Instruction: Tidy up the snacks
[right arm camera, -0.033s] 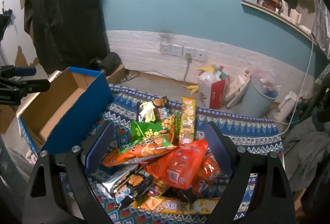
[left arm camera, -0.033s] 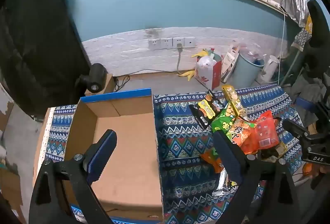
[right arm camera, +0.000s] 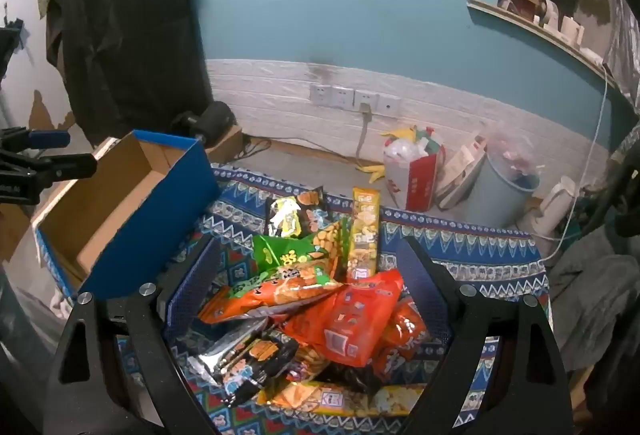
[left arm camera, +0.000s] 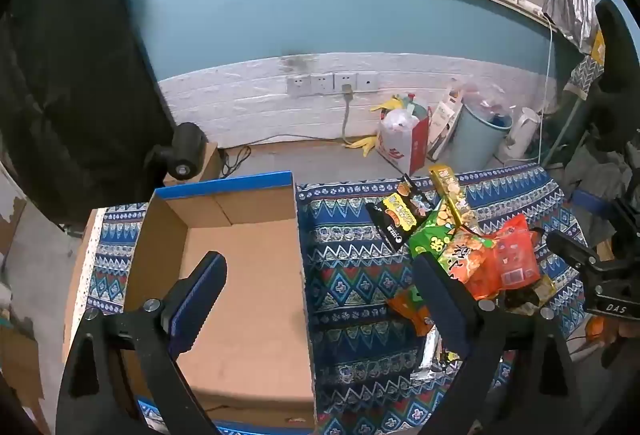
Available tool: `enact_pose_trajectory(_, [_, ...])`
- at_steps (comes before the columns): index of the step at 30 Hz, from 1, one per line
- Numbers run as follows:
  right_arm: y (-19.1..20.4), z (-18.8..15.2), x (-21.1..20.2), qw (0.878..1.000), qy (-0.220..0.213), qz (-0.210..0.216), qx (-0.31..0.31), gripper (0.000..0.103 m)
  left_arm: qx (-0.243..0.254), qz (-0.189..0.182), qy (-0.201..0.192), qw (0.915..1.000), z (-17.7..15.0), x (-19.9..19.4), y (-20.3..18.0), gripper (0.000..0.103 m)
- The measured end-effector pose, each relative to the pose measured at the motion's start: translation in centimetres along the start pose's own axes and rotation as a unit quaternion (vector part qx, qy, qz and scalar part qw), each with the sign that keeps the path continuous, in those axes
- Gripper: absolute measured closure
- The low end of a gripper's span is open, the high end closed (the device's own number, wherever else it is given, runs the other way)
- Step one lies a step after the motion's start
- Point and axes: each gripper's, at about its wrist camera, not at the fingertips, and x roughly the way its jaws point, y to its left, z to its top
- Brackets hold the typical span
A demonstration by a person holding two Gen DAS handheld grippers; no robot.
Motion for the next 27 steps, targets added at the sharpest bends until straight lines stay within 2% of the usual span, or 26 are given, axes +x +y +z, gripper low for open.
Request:
enact_pose_trajectory(9, [0.24,-0.18,0.4,1.0,0.001,0.001,-0.016,0.015,0.004,0.003,-0.001,1.0,-0.15,0.11,-0.69,0.008])
enact_pose_trajectory(18, [0.22,-0.45,0.6,1.0,0.011,0.003,-0.007,0.015,0.005,0.001,-0.011,0.9999,-0.14,-0.24,-0.4,0.008])
enact_pose_trajectory(27, [0.27,-0.28,0.65,1.0,0.013,0.008,-0.007,0.015,0.008,-0.001,-0.004,1.0,-0.25,0.07,-0.39,0.008])
